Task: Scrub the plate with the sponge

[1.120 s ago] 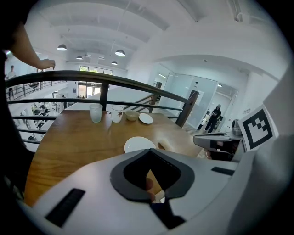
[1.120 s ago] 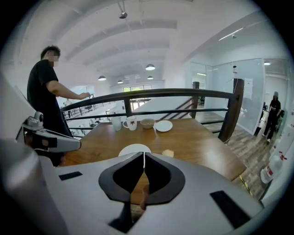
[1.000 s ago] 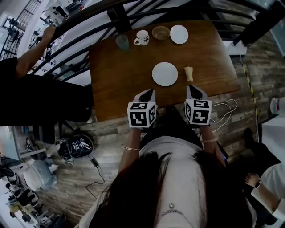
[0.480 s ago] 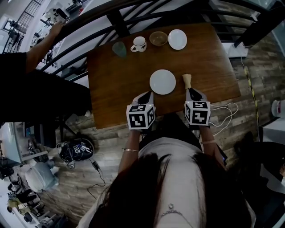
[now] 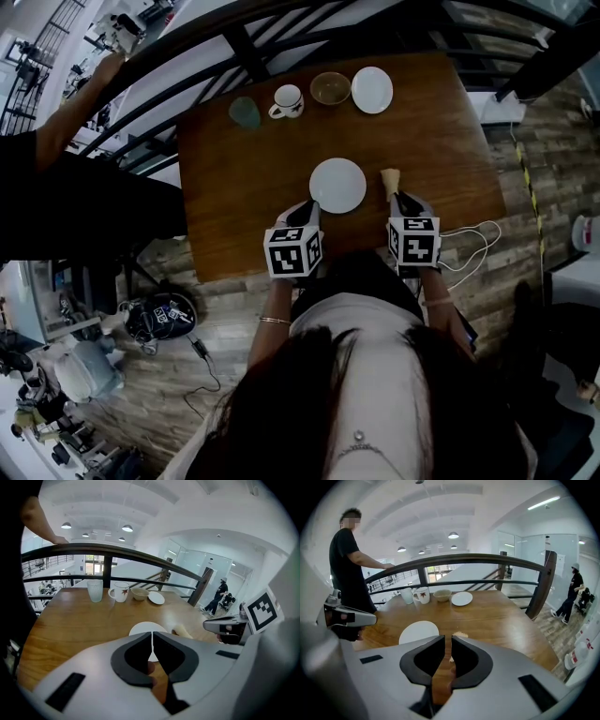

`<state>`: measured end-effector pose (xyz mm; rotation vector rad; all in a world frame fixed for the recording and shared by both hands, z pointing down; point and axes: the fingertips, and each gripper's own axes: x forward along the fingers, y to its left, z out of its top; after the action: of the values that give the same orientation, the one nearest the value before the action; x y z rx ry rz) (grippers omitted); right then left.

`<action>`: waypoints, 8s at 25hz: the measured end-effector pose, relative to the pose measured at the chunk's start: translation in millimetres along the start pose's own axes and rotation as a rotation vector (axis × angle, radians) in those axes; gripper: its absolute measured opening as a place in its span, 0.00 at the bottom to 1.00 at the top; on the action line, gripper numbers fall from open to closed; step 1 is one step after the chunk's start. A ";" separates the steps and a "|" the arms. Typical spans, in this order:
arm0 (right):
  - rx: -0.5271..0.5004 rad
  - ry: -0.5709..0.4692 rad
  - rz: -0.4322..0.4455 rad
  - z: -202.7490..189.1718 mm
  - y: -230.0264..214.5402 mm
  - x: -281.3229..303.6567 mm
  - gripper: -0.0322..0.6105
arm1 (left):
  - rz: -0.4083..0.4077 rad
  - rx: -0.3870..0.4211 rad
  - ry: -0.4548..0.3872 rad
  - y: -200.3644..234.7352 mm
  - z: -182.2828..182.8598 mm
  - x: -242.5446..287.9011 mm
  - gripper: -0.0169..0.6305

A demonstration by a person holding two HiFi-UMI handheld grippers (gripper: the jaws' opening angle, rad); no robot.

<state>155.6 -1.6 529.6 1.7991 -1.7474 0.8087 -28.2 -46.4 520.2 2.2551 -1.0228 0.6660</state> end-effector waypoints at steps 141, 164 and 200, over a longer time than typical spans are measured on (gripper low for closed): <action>-0.259 0.523 0.532 -23.0 150.6 156.4 0.20 | -0.070 -0.285 0.418 40.8 -71.9 94.7 0.14; -0.240 0.489 0.219 -7.8 58.0 152.5 0.20 | -0.096 -0.298 0.428 40.4 -69.8 101.1 0.14; -0.170 0.530 0.181 -19.9 25.0 135.2 0.20 | -0.123 -0.326 0.429 28.9 -69.6 108.1 0.14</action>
<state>129.1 -83.2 638.8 1.1867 -1.5749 1.0592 -1.9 -69.8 647.2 1.7751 -0.7144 0.8189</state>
